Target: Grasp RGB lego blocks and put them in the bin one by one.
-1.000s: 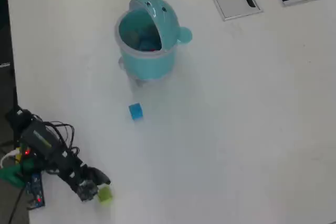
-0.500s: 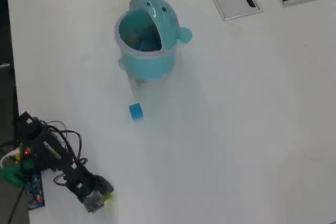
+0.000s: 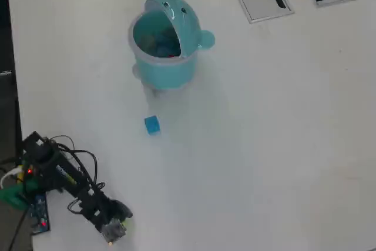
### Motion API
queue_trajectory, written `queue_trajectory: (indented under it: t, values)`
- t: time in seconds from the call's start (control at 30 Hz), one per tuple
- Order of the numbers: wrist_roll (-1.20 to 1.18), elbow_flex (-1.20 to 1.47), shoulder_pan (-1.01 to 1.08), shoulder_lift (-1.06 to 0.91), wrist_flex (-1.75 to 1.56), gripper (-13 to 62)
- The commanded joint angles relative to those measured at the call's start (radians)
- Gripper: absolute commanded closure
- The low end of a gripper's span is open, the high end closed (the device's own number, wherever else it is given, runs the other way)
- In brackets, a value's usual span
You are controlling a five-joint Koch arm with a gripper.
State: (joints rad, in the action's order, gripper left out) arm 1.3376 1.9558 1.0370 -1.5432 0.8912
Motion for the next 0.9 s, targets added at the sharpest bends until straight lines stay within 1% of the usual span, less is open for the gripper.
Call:
queue_trajectory:
  t: [0.0, 0.17, 0.33, 0.53, 0.87]
  values:
    - [-0.012, -0.124, 0.003, 0.0, 0.02, 17.2]
    - [-0.008, -0.179, 0.006, -0.003, 0.11, 17.2]
    - [-0.005, -0.166, 0.002, -0.017, 0.13, 17.2]
    - [0.032, -0.156, 0.02, 0.012, 0.141, 17.1]
    - [0.028, -0.172, 0.041, 0.038, 0.236, 17.0]
